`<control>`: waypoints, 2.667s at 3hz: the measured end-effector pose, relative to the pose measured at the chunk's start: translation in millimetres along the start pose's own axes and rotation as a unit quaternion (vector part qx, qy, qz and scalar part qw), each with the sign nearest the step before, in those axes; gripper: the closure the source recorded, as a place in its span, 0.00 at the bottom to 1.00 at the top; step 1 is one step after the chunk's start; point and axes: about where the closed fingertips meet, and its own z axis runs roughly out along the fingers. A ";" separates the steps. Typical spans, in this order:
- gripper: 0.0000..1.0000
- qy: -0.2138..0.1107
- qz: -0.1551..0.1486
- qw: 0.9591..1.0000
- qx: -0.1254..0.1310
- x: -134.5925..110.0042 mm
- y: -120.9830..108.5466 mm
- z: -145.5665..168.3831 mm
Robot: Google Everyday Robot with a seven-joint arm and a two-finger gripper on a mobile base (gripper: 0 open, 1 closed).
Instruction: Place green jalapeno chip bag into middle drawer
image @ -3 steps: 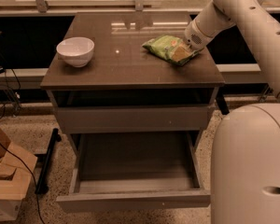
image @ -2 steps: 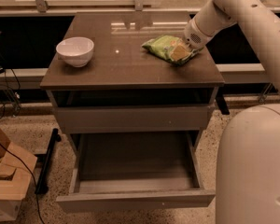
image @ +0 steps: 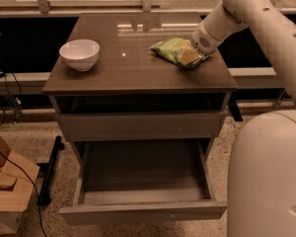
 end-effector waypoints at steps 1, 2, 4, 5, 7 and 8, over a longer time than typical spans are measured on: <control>0.17 -0.029 0.023 0.999 0.002 -4.1 -8.8 6.0; 0.00 -0.057 0.038 0.998 0.006 -12.1 -18.8 6.0; 0.00 -0.079 0.070 0.994 0.014 -10.2 -36.9 8.4; 0.00 -0.069 0.090 0.993 0.015 1.8 -45.5 15.6; 0.19 -0.046 0.123 0.991 0.028 29.7 -61.5 16.9; 0.42 -0.034 0.104 0.993 0.033 28.3 -61.0 10.2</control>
Offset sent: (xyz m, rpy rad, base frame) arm 0.0399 -0.0035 0.0224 0.1958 -0.0713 -0.0906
